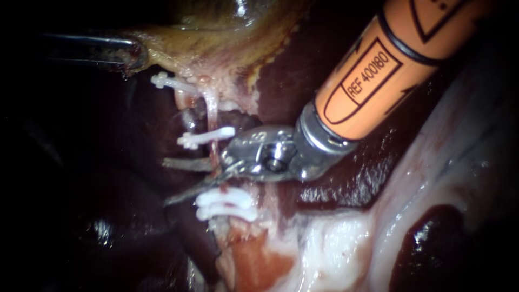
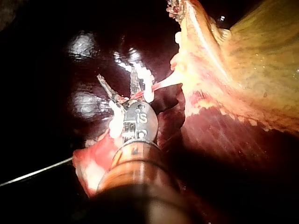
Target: Go to the cutting position right tube
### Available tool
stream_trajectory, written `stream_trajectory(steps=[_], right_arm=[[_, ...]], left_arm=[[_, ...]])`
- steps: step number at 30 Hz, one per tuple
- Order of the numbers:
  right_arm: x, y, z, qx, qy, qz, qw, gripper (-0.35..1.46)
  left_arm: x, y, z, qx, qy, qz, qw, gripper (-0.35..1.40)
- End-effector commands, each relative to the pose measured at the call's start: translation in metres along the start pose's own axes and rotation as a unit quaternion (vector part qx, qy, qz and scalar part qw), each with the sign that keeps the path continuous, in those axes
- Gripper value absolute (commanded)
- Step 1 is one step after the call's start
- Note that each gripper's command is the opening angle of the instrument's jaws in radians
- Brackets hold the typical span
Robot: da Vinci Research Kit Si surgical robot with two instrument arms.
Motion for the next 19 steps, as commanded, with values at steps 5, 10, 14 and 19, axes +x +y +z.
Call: stream_trajectory(steps=[5, 10, 14, 19], right_arm=[[0.0004, -0.0007, 0.0001, 0.017, 0.004, -0.02, 0.9996, 1.41], [0.0006, -0.0006, -0.0001, 0.008, 0.008, -0.024, 0.9997, 1.41], [0.0007, -0.0005, -0.0002, 0.008, 0.008, -0.029, 0.9995, 1.43], [0.0008, -0.0005, -0.0002, 0.008, 0.008, -0.029, 0.9995, 1.43]], left_arm=[[0.0, 0.0, 0.0, 0.0, 0.0, 0.0, 1.0, -0.35], [0.0, 0.0, 0.0, 0.0, 0.0, 0.0, 1.0, -0.35], [0.0, 0.0, 0.0, 0.0, 0.0, 0.0, 1.0, -0.35], [0.0, 0.0, 0.0001, 0.0, 0.0, 0.0, 1.0, -0.35]])
